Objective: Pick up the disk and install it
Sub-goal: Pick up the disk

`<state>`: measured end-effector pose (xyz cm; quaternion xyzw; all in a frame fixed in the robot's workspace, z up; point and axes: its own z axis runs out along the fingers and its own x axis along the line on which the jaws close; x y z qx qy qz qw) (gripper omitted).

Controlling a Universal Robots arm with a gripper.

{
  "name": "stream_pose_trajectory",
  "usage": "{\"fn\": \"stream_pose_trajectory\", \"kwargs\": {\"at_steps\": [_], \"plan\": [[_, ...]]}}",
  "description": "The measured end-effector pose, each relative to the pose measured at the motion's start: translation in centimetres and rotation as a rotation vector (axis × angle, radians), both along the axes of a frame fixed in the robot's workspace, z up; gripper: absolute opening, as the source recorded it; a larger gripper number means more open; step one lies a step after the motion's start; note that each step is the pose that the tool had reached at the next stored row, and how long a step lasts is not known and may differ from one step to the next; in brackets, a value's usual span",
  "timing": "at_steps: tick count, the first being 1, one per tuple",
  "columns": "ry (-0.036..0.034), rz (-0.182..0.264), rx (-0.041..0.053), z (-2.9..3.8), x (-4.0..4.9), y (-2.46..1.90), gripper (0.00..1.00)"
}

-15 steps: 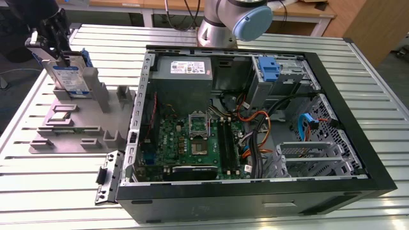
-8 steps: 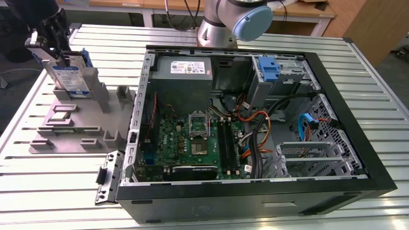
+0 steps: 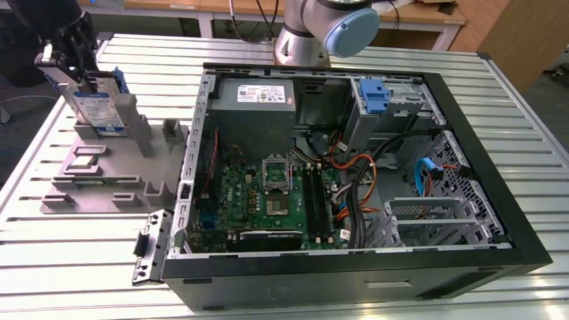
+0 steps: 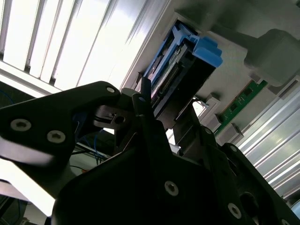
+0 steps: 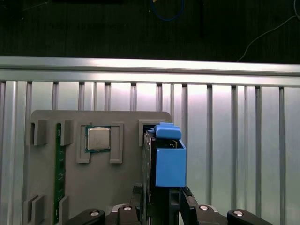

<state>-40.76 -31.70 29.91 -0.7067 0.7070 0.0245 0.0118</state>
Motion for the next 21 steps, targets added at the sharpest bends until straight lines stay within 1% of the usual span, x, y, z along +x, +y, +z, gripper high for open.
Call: {"fn": "stream_pose_trajectory", "kwargs": {"at_steps": [8, 9, 10, 21], "plan": [[0.0003, 0.000, -0.0003, 0.01, 0.00, -0.01, 0.44], [0.0002, 0.000, -0.0002, 0.01, 0.00, -0.01, 0.37], [0.0002, 0.000, -0.0002, 0.01, 0.00, -0.01, 0.35], [0.0000, 0.000, 0.0000, 0.02, 0.00, -0.02, 0.35]]}}
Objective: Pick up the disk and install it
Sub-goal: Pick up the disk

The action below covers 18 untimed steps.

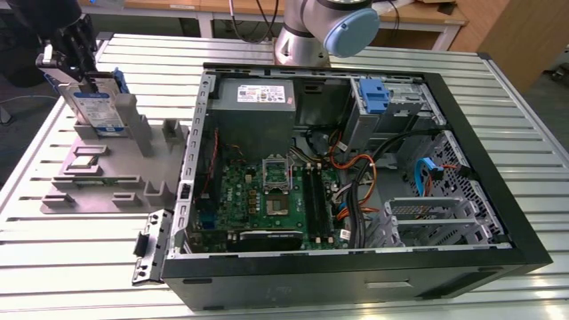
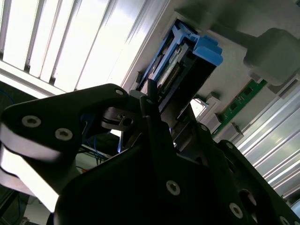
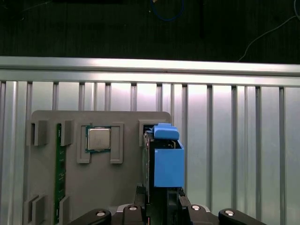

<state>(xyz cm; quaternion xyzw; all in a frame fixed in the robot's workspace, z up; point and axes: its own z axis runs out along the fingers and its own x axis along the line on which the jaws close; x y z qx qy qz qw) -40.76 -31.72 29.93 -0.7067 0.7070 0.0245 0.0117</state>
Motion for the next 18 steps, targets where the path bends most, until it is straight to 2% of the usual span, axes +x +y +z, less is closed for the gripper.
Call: {"fn": "stream_pose_trajectory", "kwargs": {"at_steps": [8, 18], "plan": [[0.0000, 0.000, 0.0000, 1.25, 0.00, 0.00, 0.35], [-0.0001, 0.000, 0.0000, 1.37, 0.00, 0.00, 0.35]]}}
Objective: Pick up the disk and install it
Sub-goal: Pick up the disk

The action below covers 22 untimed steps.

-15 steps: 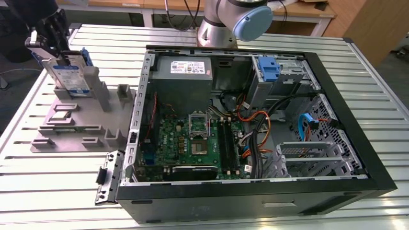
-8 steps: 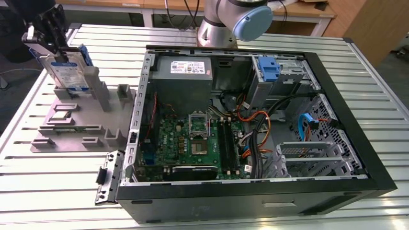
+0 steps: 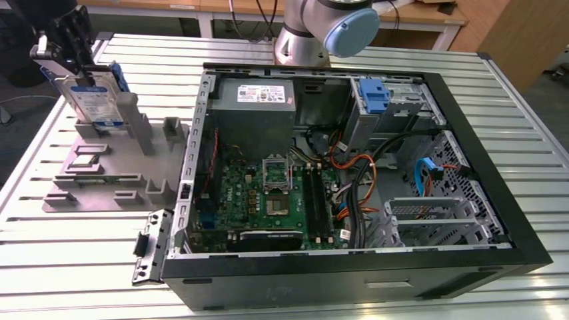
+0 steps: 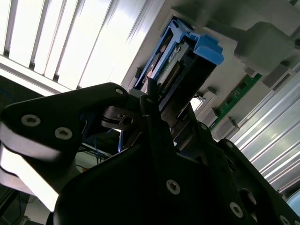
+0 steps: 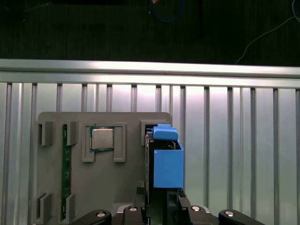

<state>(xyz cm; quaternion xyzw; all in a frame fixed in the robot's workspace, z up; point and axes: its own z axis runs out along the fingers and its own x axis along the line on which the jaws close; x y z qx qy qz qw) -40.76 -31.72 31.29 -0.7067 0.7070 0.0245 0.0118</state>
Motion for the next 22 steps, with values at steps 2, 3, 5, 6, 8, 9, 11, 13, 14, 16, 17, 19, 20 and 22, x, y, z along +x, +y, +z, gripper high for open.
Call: {"fn": "stream_pose_trajectory", "kwargs": {"at_steps": [2, 3, 5, 6, 8, 9, 11, 13, 14, 16, 17, 19, 20, 22], "plan": [[0.0001, 0.000, 0.0000, 0.02, 0.00, 0.00, 0.35], [0.0001, 0.000, -0.0001, 0.04, 0.00, 0.00, 0.35], [0.0004, 0.000, -0.0002, 0.29, 0.00, 0.00, 0.35], [0.0001, 0.000, 0.0000, 0.50, 0.00, 0.00, 0.35], [0.0001, 0.000, 0.0000, 0.97, 0.00, 0.00, 0.35], [0.0000, 0.000, 0.0000, 1.18, 0.00, 0.00, 0.35], [0.0002, 0.000, 0.0000, 1.75, 0.00, 0.00, 0.35], [0.0001, 0.000, 0.0002, 2.49, 0.00, 0.00, 0.35], [0.0001, 0.000, 0.0003, 2.85, 0.00, 0.00, 0.35], [0.0001, 0.000, 0.0003, 3.31, 0.00, 0.00, 0.35], [0.0001, 0.000, 0.0003, 3.38, 0.00, 0.00, 0.35], [-0.0001, 0.000, 0.0006, 3.37, 0.00, 0.00, 0.35], [-0.0001, 0.000, 0.0007, 3.37, 0.00, 0.00, 0.35], [0.0000, 0.000, 0.0060, 3.38, 0.00, 0.00, 0.35]]}}
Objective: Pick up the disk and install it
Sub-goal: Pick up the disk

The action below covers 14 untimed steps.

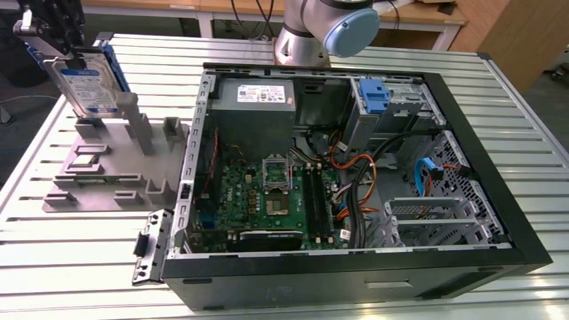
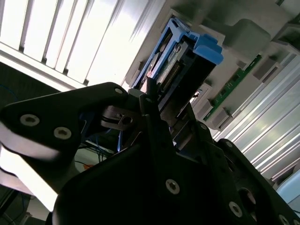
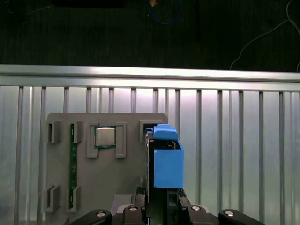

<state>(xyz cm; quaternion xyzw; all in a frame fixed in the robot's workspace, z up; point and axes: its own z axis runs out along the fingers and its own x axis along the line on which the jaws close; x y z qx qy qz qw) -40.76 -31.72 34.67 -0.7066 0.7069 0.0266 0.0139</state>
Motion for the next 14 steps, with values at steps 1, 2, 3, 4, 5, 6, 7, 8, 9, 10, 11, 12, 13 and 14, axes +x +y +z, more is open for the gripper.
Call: {"fn": "stream_pose_trajectory", "kwargs": {"at_steps": [1, 2, 3, 4, 5, 6, 7, 8, 9, 10, 11, 12, 13, 14], "plan": [[0.0000, 0.000, 0.0000, 0.00, 0.00, 0.00, 0.35], [0.0000, 0.000, 0.0000, 0.01, 0.00, 0.00, 0.35], [0.0001, 0.000, 0.0000, 0.05, -0.01, 0.00, 0.35], [0.0001, 0.000, 0.0000, 0.10, -0.01, 0.00, 0.35], [0.0001, 0.000, 0.0000, 0.16, 0.00, 0.00, 0.35], [0.0001, 0.000, 0.0000, 0.23, 0.00, 0.00, 0.35], [0.0002, 0.000, 0.0000, 0.31, 0.00, 0.00, 0.35], [0.0001, 0.000, 0.0000, 0.38, 0.00, 0.00, 0.35], [0.0000, 0.000, 0.0000, 0.42, 0.00, 0.00, 0.35], [-0.0002, 0.000, 0.0001, 0.42, 0.00, 0.00, 0.35], [-0.0002, 0.000, 0.0002, 0.42, 0.00, 0.00, 0.35], [-0.0001, 0.000, 0.0001, 0.43, 0.00, 0.00, 0.35], [0.0000, 0.000, 0.0001, 0.44, 0.00, 0.00, 0.35], [0.0000, 0.000, 0.0001, 0.44, 0.00, 0.00, 0.35]]}}
